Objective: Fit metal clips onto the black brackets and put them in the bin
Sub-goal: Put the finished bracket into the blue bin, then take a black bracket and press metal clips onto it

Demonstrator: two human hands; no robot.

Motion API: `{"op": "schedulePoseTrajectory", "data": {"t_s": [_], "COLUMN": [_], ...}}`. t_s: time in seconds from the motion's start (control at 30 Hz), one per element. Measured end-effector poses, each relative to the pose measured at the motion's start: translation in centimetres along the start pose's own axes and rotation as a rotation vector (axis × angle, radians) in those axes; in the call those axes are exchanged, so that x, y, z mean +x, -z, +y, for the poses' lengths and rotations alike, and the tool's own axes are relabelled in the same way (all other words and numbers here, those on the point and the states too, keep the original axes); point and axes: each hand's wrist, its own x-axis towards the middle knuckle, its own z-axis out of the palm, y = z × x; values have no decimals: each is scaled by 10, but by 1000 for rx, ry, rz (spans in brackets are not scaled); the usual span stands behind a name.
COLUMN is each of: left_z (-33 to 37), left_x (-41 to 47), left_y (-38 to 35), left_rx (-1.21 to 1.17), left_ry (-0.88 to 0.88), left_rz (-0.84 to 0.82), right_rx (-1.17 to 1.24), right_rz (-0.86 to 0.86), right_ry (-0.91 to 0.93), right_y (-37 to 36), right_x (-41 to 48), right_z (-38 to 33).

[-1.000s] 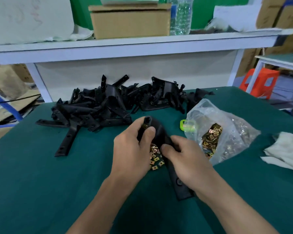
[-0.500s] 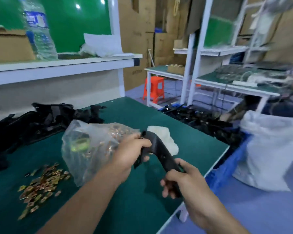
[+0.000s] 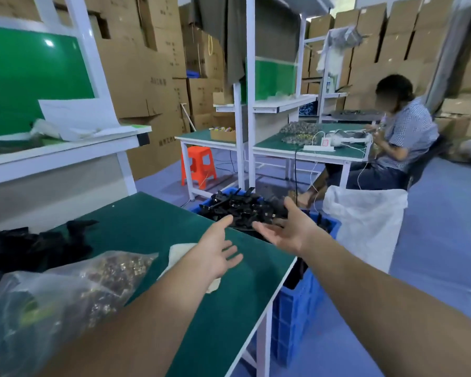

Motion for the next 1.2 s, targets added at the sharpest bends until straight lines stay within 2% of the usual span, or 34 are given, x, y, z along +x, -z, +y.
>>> {"op": "schedulePoseTrajectory", "data": {"t_s": [0.1, 0.23, 0.33, 0.47, 0.63, 0.77, 0.97, 1.07, 1.2], "left_z": [14, 12, 0, 8, 43, 66, 34, 2, -26], "left_x": [-2, -7, -19, -33, -70, -109, -164, -184, -189], "left_y": [16, 53, 67, 97, 162, 241, 383, 442, 490], "left_rx": [195, 440, 631, 718, 869, 886, 803, 705, 641], "left_ry": [-78, -435, -671, -803, -960, -913, -721, -556, -425], "left_rz": [-14, 136, 319, 486, 630, 718, 1008, 1102, 1132], "right_rx": [-414, -651, -566, -422, -452, -642, -963, -1168, -1513], "right_rz": [-72, -167, -242, -274, -382, -509, -683, -718, -709], "right_ry": [-107, -26, 0, -5, 15, 66, 27, 159, 379], "right_y": [-15, -44, -76, -125, -190, -253, -324, -349, -370], "right_x": [22, 28, 25, 10, -13, -33, -46, -39, -3], "right_z": [17, 75, 115, 156, 198, 247, 356, 398, 448]}}
